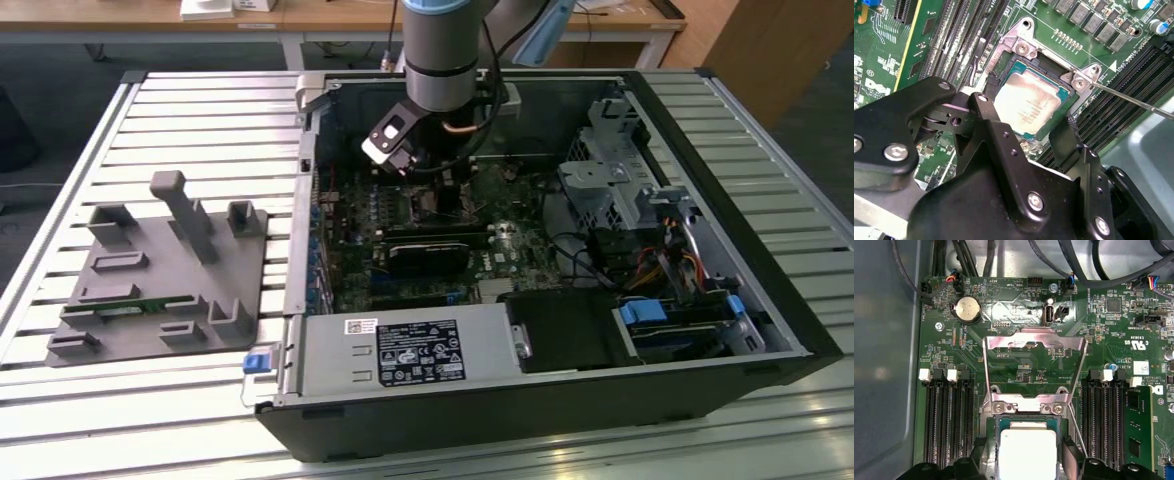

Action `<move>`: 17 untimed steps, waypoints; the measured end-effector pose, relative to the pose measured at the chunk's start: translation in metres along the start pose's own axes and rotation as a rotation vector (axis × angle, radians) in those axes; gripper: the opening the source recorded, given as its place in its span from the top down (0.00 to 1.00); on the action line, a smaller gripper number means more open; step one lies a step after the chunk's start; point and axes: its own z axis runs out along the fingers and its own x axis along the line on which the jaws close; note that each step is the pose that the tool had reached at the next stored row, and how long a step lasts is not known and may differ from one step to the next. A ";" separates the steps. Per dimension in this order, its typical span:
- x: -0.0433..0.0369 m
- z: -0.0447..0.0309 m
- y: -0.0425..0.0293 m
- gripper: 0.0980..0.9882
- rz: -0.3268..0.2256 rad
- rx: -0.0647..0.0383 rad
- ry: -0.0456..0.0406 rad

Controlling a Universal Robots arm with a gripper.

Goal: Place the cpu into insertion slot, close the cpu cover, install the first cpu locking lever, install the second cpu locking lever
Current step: 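Place the cpu into insertion slot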

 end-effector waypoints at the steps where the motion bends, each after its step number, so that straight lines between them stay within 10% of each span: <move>1: 0.0000 -0.0009 0.0001 0.34 0.000 0.000 0.0006; 11: -0.0002 -0.0168 0.0019 0.36 0.000 0.005 0.0025; 17: -0.0064 -0.0181 0.0022 0.63 0.001 0.010 0.0120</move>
